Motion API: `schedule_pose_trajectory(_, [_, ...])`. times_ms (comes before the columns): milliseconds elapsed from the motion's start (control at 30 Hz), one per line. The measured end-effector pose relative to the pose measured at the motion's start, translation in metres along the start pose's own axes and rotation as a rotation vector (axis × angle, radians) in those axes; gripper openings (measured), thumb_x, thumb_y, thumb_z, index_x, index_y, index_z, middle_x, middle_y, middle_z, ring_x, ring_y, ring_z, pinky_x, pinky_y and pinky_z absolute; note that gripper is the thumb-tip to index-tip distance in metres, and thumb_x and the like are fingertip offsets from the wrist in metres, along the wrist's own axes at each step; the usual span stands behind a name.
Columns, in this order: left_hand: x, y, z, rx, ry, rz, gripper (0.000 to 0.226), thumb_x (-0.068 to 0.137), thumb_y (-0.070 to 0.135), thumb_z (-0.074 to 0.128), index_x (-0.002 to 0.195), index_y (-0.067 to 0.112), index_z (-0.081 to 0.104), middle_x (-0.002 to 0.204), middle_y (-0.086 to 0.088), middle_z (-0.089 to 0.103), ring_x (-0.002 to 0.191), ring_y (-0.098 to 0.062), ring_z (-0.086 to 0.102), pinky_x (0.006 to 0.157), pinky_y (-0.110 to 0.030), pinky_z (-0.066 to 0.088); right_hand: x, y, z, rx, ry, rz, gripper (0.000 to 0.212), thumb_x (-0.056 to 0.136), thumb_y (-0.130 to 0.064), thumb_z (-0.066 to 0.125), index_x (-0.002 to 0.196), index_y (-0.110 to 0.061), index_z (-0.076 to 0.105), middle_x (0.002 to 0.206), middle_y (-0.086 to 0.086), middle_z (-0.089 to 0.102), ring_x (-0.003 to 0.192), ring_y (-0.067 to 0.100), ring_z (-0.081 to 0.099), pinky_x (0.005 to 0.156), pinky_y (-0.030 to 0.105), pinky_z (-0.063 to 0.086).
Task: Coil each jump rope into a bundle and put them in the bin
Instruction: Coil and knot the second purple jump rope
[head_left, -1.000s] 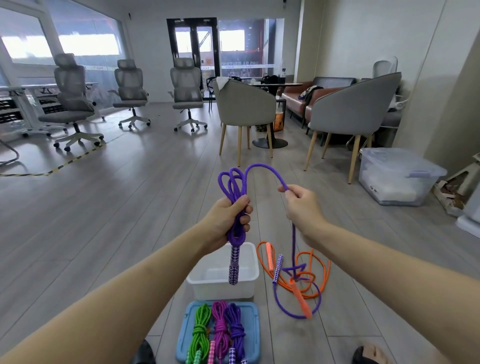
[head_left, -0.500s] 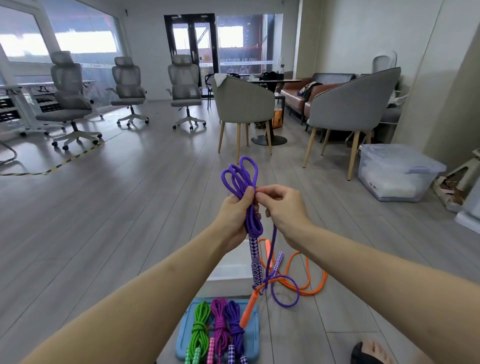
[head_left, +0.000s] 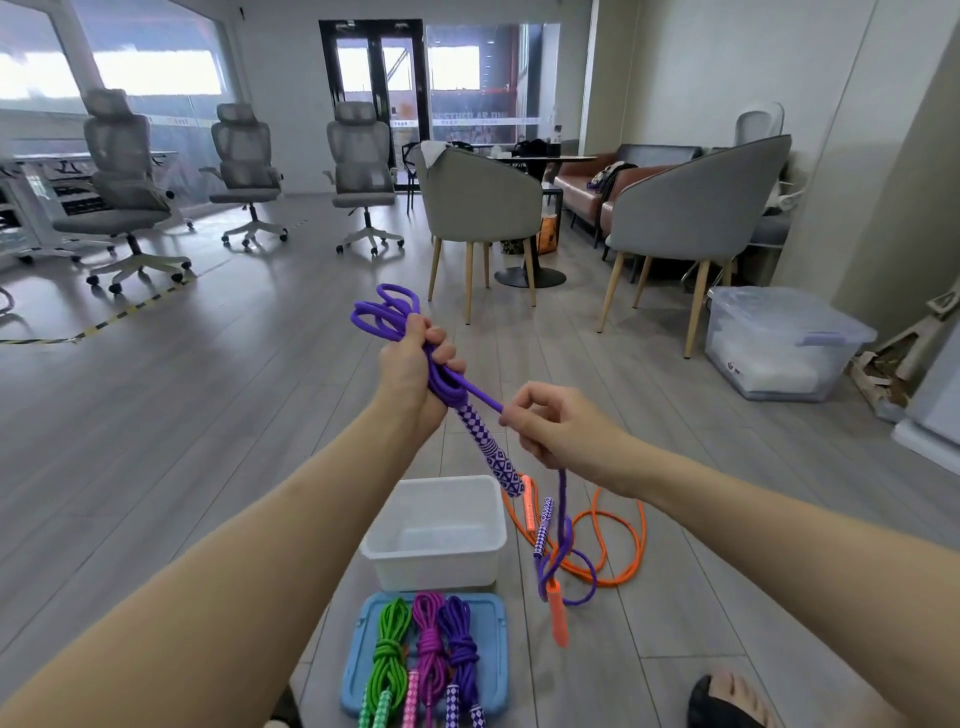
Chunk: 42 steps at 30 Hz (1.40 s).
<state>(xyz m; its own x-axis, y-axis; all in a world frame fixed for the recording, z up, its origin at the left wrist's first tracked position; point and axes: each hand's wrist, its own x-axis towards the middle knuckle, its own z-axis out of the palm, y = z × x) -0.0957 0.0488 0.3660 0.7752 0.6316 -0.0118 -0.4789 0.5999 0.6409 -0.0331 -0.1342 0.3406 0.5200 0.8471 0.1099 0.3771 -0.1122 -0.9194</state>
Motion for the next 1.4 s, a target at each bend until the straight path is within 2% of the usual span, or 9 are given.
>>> schedule_pose_trajectory(200, [-0.005,0.023,-0.006,0.064,-0.067,-0.037,0.025,0.108,0.032,0.047,0.089,0.016,0.053,0.062,0.007,0.044,0.042,-0.005,0.033,0.036,-0.018,0.032,-0.008,0.019,-0.032,-0.301,0.022,-0.032,0.024,0.106,-0.029,0.052,0.092,-0.021,0.069,0.067,-0.005,0.048,0.063,0.011,0.043,0.061,0.031,0.037])
schedule_pose_trajectory(400, [-0.024,0.006,-0.009,0.589,-0.221,-0.065,0.027,0.107,0.036,0.049,0.095,0.012,0.055,0.075,0.0,0.056,0.055,-0.009,0.046,0.045,-0.02,0.042,-0.005,0.011,-0.035,-0.524,0.127,-0.255,0.013,0.104,-0.023,0.058,0.108,-0.021,0.071,0.082,-0.009,0.063,0.071,0.004,0.055,0.064,0.017,0.045])
schedule_pose_trajectory(500, [-0.032,-0.002,-0.014,0.765,-0.273,-0.065,0.029,0.107,0.031,0.049,0.112,0.004,0.059,0.096,-0.01,0.071,0.08,-0.019,0.071,0.062,-0.03,0.06,-0.001,0.001,-0.032,-0.697,0.165,-0.401,0.018,0.102,-0.023,0.062,0.112,-0.015,0.074,0.096,-0.004,0.071,0.088,0.009,0.063,0.077,0.025,0.052])
schedule_pose_trajectory(600, [-0.041,-0.009,-0.014,0.807,-0.377,-0.151,0.03,0.109,0.028,0.045,0.12,0.002,0.056,0.108,-0.016,0.076,0.103,-0.032,0.074,0.084,-0.045,0.062,0.0,-0.004,-0.025,-0.835,0.213,-0.539,0.018,0.1,-0.024,0.065,0.111,-0.015,0.075,0.092,-0.001,0.072,0.085,0.013,0.06,0.071,0.025,0.048])
schedule_pose_trajectory(733, [-0.047,-0.02,-0.014,0.876,-0.451,-0.193,0.041,0.11,0.034,0.043,0.124,0.0,0.06,0.106,-0.02,0.075,0.096,-0.037,0.075,0.083,-0.045,0.061,0.003,-0.007,-0.021,-0.869,0.227,-0.56,0.013,0.099,-0.027,0.065,0.108,-0.018,0.068,0.089,-0.005,0.058,0.078,0.008,0.051,0.066,0.018,0.039])
schedule_pose_trajectory(867, [-0.047,-0.024,-0.013,0.896,-0.453,-0.268,0.037,0.108,0.037,0.046,0.1,0.005,0.06,0.075,-0.006,0.057,0.058,-0.013,0.05,0.06,-0.03,0.051,0.006,-0.003,-0.026,-0.924,0.18,-0.513,0.017,0.099,-0.032,0.062,0.106,-0.018,0.059,0.094,-0.004,0.056,0.078,0.013,0.057,0.068,0.023,0.047])
schedule_pose_trajectory(1067, [-0.042,-0.012,-0.015,1.087,-0.572,-0.494,0.024,0.101,0.029,0.063,0.103,0.007,0.056,0.067,0.0,0.037,0.057,-0.011,0.033,0.052,-0.021,0.039,0.006,0.011,-0.029,-0.782,-0.008,-0.339,0.008,0.102,-0.03,0.06,0.103,-0.024,0.055,0.09,-0.011,0.061,0.078,0.004,0.059,0.07,0.018,0.047])
schedule_pose_trajectory(1200, [-0.034,0.001,-0.014,0.863,-0.463,-0.424,0.016,0.104,0.023,0.058,0.098,0.009,0.057,0.065,0.004,0.04,0.054,-0.007,0.037,0.05,-0.019,0.042,0.011,0.018,-0.032,-0.394,0.045,-0.121,0.013,0.105,-0.027,0.054,0.099,-0.02,0.062,0.072,-0.004,0.057,0.061,0.005,0.05,0.062,0.024,0.043])
schedule_pose_trajectory(1400, [-0.031,0.013,-0.006,0.33,-0.427,-0.298,0.021,0.105,0.029,0.05,0.092,0.014,0.055,0.065,0.005,0.04,0.049,-0.005,0.036,0.048,-0.016,0.04,0.01,0.034,-0.038,-0.171,0.164,0.043,0.029,0.108,-0.03,0.048,0.093,-0.011,0.063,0.065,0.001,0.049,0.055,0.01,0.044,0.054,0.027,0.039])
